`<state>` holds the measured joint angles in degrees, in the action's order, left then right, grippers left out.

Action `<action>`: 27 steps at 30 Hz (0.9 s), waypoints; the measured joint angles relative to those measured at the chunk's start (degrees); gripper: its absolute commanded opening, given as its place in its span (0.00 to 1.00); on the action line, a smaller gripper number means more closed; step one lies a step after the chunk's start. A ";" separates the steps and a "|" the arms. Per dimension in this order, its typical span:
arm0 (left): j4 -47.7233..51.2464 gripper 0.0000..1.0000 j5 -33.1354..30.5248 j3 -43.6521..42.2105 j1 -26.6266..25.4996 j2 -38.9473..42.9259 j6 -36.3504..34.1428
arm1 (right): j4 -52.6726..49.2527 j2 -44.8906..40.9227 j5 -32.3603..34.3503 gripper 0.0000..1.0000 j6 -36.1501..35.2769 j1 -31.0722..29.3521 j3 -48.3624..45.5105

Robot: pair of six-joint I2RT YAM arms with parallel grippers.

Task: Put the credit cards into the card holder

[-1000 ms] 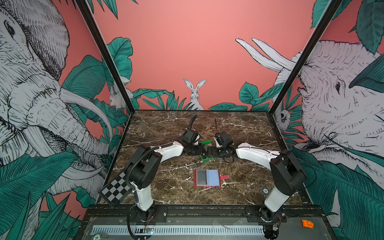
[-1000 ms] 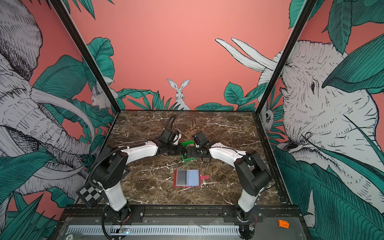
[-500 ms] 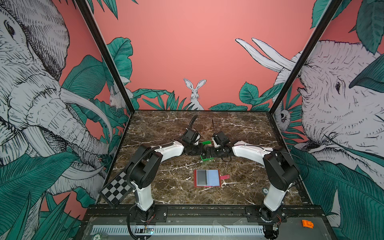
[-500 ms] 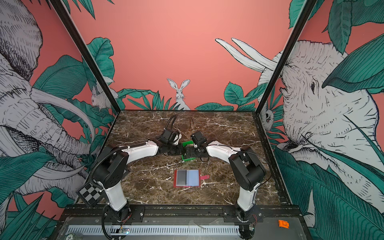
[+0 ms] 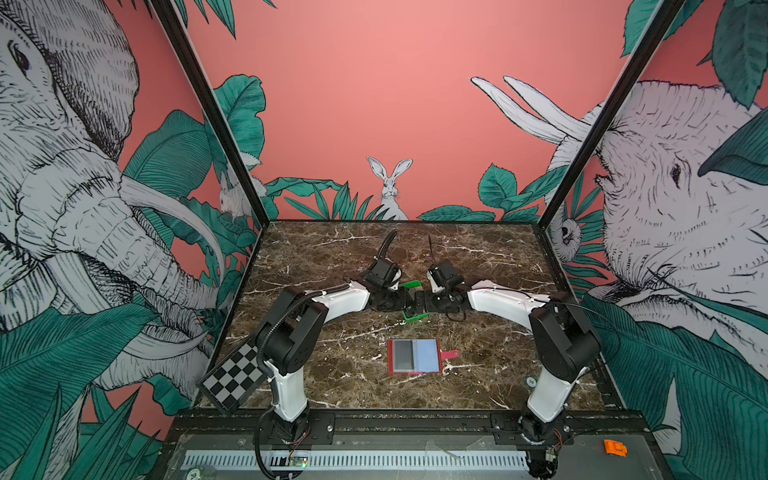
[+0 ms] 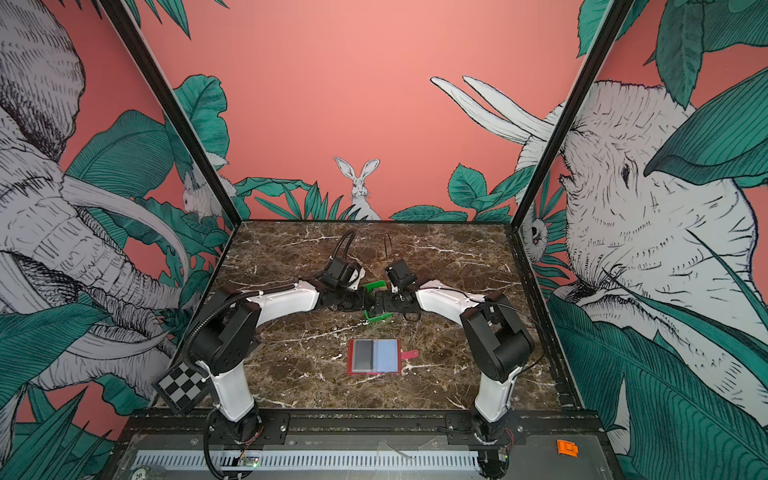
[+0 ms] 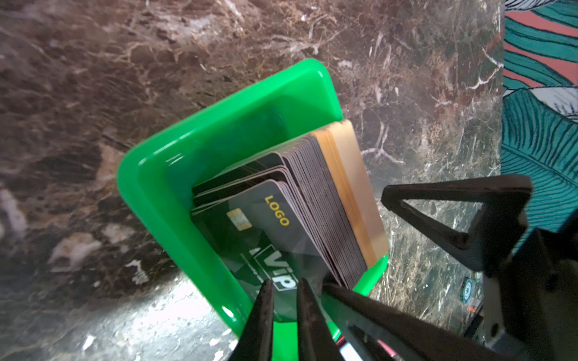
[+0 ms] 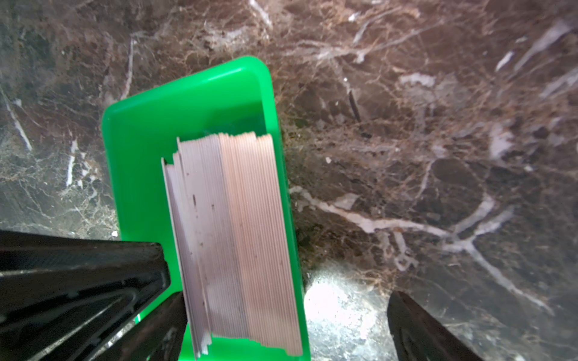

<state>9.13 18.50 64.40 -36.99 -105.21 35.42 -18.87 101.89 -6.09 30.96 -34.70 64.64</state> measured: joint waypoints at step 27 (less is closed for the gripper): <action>-1.77 0.17 2.08 0.37 0.02 -1.75 0.81 | 0.68 -8.20 -3.56 0.59 0.04 0.63 -1.66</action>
<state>7.35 20.58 64.77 -36.97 -106.96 36.23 -18.20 93.69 -9.65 31.00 -34.06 62.98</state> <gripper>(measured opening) 0.165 0.675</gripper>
